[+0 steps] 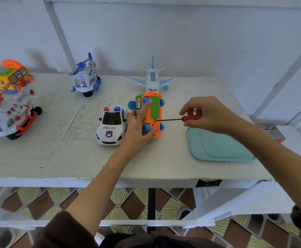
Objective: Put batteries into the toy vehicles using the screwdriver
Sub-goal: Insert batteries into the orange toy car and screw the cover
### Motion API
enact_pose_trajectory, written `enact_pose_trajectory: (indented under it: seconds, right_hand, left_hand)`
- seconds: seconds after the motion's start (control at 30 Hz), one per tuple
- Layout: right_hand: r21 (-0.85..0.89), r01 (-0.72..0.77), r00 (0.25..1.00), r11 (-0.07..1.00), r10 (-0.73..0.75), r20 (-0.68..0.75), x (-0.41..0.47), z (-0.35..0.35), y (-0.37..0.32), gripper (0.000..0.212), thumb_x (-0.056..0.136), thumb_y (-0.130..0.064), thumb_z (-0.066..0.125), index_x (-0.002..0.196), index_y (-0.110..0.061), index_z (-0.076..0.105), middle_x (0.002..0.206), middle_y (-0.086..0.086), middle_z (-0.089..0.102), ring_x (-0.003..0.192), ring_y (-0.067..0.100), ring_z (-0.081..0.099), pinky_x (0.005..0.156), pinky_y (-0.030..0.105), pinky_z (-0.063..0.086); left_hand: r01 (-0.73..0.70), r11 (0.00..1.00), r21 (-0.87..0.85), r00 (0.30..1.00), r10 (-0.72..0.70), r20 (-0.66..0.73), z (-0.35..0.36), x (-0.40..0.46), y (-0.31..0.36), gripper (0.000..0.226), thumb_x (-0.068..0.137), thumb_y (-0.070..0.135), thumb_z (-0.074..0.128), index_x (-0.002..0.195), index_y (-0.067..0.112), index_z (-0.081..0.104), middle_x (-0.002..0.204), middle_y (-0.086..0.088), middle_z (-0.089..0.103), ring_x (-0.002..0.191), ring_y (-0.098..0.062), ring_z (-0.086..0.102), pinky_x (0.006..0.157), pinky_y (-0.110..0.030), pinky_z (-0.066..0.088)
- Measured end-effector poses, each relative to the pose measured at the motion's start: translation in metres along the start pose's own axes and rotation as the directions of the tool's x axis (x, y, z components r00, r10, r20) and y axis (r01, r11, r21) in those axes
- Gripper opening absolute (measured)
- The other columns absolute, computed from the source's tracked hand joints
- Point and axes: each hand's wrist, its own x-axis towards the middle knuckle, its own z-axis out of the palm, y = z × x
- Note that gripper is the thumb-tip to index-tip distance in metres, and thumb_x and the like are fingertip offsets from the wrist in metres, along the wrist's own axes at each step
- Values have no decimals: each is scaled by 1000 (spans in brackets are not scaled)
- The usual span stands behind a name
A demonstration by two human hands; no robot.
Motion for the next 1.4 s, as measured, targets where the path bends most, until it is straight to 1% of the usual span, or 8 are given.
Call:
enact_pose_trajectory:
  seconds: [0.13,0.4,0.63,0.73,0.9,1.07,1.27,1.4]
  right_hand:
    - [-99,50,999,994,-51,-8,-6,5,4,14,76,-10,72,89,-14,67,76,-14,48,67,0,47,62,9,32]
    - [-32,73,991,997,-76,-108,-21,30,8,11,79,-10,69,89,-11,66,78,-1,58,69,11,50,67,19,39]
    - [-16,69,983,997,-71,-171,-29,43,9,15,82,-12,65,98,-13,66,86,0,63,73,18,58,66,39,52]
    - [-15,72,975,997,-73,-212,-31,51,9,18,83,-11,64,100,-11,66,87,4,64,73,25,60,63,44,51]
    - [-49,75,964,996,-85,-251,-33,63,5,16,83,-11,62,98,-10,66,83,6,62,67,27,57,53,39,49]
    - [-74,80,955,994,-97,-281,-30,70,0,17,81,-15,55,92,-7,64,73,4,59,55,23,51,45,31,40]
    - [-81,78,949,994,-99,-299,-27,80,-2,15,81,-13,52,91,-6,63,68,4,55,50,21,45,41,32,36]
    - [-101,72,953,992,-98,-285,-26,83,-1,17,84,-14,50,92,-6,62,68,6,56,50,27,49,41,36,41]
  left_hand:
    - [15,1000,-23,1000,-15,-1,0,0,1,71,91,15,63,131,52,18,137,-7,29,119,-14,38,93,-26,41]
    - [49,987,-151,997,-56,-46,10,-4,2,76,80,39,62,142,46,19,137,3,34,124,-16,44,97,-35,48]
    - [55,958,-281,995,-77,-66,14,-5,3,74,90,8,64,141,38,19,132,19,34,116,5,47,84,-9,47]
    - [78,947,-311,992,-104,-67,14,-4,10,75,90,8,64,140,39,17,130,25,32,116,5,47,85,-8,46]
    - [99,912,-397,988,-138,-72,16,-6,12,77,88,15,64,145,34,17,146,4,32,130,-19,45,102,-37,47]
    - [105,892,-440,984,-157,-83,14,-6,20,70,92,-3,57,144,26,19,128,19,38,108,3,56,94,-20,50]
    - [116,867,-485,977,-188,-103,14,-6,18,69,92,-1,56,140,32,20,140,6,34,126,-18,49,90,-17,50]
    - [120,859,-497,975,-197,-106,14,-6,20,69,93,-1,56,142,31,19,138,10,32,120,-12,49,88,-14,50]
